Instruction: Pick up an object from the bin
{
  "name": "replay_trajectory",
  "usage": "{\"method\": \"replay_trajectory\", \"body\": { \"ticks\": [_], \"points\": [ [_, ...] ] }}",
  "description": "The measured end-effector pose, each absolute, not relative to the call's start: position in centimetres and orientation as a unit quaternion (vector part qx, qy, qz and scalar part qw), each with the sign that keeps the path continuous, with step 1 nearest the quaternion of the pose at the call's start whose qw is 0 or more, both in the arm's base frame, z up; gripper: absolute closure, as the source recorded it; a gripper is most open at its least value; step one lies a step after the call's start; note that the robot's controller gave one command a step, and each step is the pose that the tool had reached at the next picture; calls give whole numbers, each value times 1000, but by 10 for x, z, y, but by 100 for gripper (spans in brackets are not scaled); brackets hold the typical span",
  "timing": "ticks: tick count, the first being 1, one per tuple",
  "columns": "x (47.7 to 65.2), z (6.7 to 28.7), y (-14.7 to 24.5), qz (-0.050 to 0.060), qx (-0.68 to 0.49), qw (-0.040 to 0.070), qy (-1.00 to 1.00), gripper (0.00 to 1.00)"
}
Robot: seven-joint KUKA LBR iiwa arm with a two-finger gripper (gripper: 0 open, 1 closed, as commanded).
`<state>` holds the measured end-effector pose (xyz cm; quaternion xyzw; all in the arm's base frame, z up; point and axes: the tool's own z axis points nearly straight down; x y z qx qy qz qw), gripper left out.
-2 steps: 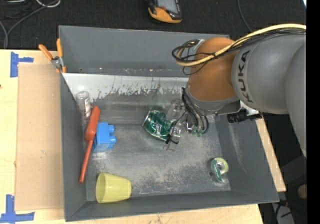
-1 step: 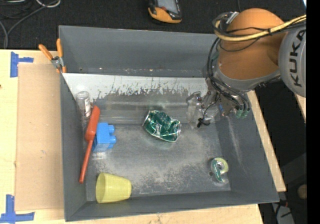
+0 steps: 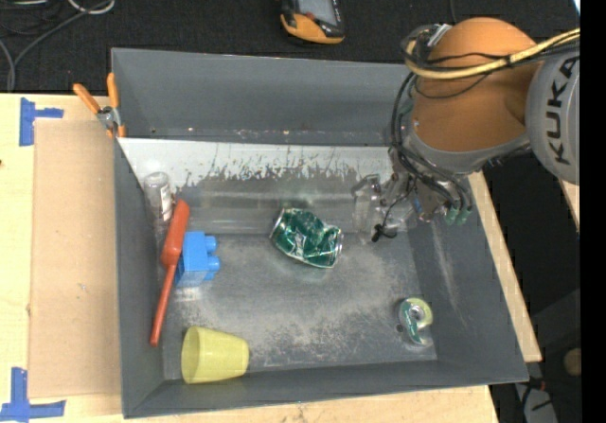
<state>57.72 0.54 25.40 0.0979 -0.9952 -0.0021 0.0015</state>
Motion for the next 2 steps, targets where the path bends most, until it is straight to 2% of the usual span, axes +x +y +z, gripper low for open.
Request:
{"method": "replay_trajectory", "body": {
  "ticks": [1,2],
  "points": [
    [584,205,-8,-3,104,3,-995,100],
    [587,204,-4,-2,80,1,-997,100]
  ]
}}
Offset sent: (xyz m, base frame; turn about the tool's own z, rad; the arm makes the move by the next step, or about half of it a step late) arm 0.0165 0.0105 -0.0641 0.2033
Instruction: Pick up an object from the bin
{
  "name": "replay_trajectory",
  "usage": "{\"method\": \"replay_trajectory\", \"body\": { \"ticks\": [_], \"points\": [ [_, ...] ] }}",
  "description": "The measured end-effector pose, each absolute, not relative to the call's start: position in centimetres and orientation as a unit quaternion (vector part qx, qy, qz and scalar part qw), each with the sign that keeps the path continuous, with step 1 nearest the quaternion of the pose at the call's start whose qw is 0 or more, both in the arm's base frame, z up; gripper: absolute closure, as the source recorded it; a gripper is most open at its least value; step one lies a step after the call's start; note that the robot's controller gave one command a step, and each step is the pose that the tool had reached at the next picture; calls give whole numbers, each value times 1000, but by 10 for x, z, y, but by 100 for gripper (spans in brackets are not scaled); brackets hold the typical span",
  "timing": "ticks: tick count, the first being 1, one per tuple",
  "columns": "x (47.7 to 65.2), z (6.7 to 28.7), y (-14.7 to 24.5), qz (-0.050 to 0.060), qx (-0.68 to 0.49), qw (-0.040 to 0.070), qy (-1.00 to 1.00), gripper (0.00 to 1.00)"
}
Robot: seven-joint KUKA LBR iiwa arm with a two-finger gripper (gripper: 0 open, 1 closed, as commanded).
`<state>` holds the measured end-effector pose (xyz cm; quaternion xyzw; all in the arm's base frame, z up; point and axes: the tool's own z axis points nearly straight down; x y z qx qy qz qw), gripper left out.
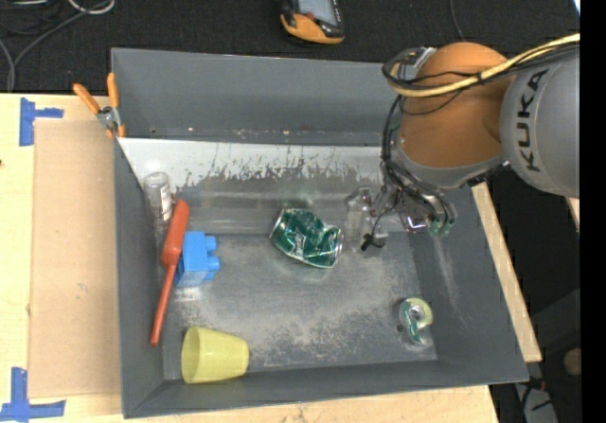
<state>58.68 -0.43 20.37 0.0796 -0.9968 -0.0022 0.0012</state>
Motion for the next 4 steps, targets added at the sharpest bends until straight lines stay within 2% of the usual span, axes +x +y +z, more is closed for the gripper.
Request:
{"method": "replay_trajectory", "body": {
  "ticks": [1,2,3,4],
  "points": [
    [588,197,9,-3,58,2,-998,100],
    [594,155,-2,-3,57,3,-998,100],
    [614,140,15,-3,-31,-1,-1000,100],
    [597,122,-2,-3,-50,3,-999,100]
  ]
}}
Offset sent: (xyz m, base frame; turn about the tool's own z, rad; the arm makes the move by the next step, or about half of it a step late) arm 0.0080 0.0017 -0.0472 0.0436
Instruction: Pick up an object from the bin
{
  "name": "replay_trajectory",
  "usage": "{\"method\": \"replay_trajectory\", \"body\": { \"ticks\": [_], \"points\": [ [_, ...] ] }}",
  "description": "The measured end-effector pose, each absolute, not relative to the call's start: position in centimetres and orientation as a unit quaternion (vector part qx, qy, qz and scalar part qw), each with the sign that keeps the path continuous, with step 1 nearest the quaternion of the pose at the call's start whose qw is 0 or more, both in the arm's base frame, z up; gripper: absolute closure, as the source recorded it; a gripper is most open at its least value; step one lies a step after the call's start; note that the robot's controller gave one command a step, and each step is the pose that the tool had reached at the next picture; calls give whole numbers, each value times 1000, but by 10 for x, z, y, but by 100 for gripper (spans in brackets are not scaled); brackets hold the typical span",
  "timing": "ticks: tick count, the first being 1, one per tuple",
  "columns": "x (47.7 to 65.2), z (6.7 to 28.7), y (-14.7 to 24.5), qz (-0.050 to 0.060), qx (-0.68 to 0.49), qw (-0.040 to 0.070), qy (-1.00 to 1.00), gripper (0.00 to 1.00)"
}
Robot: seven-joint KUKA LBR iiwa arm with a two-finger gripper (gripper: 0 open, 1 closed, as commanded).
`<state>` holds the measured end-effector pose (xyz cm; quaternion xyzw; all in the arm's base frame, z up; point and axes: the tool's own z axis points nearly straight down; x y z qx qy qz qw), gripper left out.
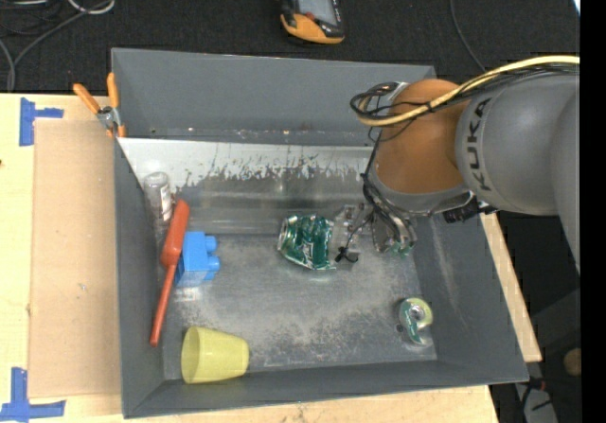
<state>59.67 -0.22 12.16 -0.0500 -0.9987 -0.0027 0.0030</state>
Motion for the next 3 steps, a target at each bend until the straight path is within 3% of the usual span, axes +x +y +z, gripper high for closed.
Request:
{"method": "replay_trajectory", "body": {
  "ticks": [1,2,3],
  "points": [
    [604,154,19,-4,-30,-3,-1000,100],
    [616,88,9,-4,49,2,-999,100],
    [599,183,18,-4,-93,-6,-996,0]
  ]
}}
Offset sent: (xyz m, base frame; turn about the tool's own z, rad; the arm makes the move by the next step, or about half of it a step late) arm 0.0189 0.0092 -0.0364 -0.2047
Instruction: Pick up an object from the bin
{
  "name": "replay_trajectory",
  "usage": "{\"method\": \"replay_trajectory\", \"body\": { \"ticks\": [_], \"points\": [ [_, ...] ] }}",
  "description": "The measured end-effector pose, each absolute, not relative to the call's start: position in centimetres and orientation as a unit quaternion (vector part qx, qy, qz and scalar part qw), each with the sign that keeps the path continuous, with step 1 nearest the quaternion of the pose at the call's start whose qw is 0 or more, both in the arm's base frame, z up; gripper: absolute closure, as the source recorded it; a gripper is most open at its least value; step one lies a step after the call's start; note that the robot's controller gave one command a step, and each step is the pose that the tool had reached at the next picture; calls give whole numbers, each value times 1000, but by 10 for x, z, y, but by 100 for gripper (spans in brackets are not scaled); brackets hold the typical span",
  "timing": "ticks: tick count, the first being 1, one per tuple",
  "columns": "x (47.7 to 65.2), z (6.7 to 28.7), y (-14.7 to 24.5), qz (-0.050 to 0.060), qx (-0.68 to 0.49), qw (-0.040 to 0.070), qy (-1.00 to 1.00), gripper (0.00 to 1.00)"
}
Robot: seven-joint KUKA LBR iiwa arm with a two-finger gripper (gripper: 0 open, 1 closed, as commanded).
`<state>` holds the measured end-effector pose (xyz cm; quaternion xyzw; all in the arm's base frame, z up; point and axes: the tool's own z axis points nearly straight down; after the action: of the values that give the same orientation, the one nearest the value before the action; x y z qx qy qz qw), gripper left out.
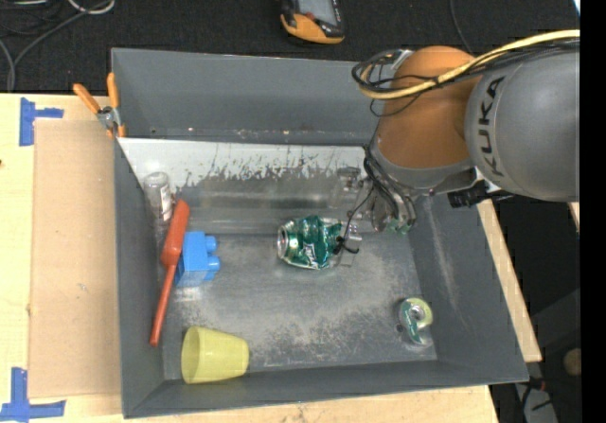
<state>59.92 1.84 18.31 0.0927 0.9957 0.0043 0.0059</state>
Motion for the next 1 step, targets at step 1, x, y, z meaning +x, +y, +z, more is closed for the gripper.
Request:
{"method": "replay_trajectory", "body": {
  "ticks": [1],
  "points": [
    [598,179,18,4,92,2,996,0]
  ]
}}
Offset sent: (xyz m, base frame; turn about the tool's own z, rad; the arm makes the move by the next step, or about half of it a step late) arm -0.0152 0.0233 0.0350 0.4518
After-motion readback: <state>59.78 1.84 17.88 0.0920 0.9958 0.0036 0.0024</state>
